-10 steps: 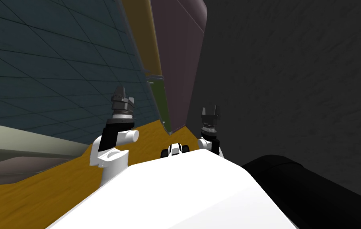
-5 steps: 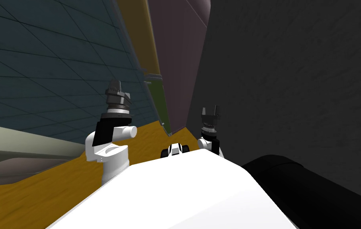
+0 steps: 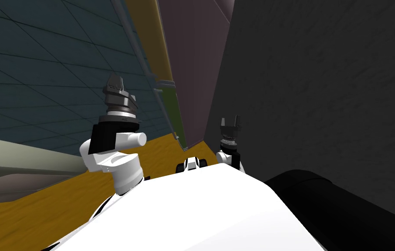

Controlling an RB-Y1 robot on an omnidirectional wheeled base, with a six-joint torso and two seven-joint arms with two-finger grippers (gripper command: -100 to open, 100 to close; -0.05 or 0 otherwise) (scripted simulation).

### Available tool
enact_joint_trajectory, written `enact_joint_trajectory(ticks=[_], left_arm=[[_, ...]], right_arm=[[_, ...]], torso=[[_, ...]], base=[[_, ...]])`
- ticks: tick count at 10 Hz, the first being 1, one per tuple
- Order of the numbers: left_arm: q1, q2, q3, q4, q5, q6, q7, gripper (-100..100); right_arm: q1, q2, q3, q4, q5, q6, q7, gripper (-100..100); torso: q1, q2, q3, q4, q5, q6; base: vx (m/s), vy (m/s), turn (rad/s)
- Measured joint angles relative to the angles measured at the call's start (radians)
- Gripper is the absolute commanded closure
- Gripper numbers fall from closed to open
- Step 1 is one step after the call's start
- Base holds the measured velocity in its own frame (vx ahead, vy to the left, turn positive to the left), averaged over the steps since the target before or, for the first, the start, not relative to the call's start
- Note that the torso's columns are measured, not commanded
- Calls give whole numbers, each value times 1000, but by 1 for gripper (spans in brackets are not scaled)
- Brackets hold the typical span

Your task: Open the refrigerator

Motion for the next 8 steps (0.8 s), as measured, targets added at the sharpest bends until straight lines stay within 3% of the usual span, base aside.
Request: enact_joint_trajectory(ticks=[8], left_arm=[[-190, 0, 70, -12, -25, 226, -46, -100]], right_arm=[[0, 0, 0, 0, 0, 0, 0, 0]], torso=[[0, 0, 0, 0, 0, 0]], base=[[84, -46, 34]])
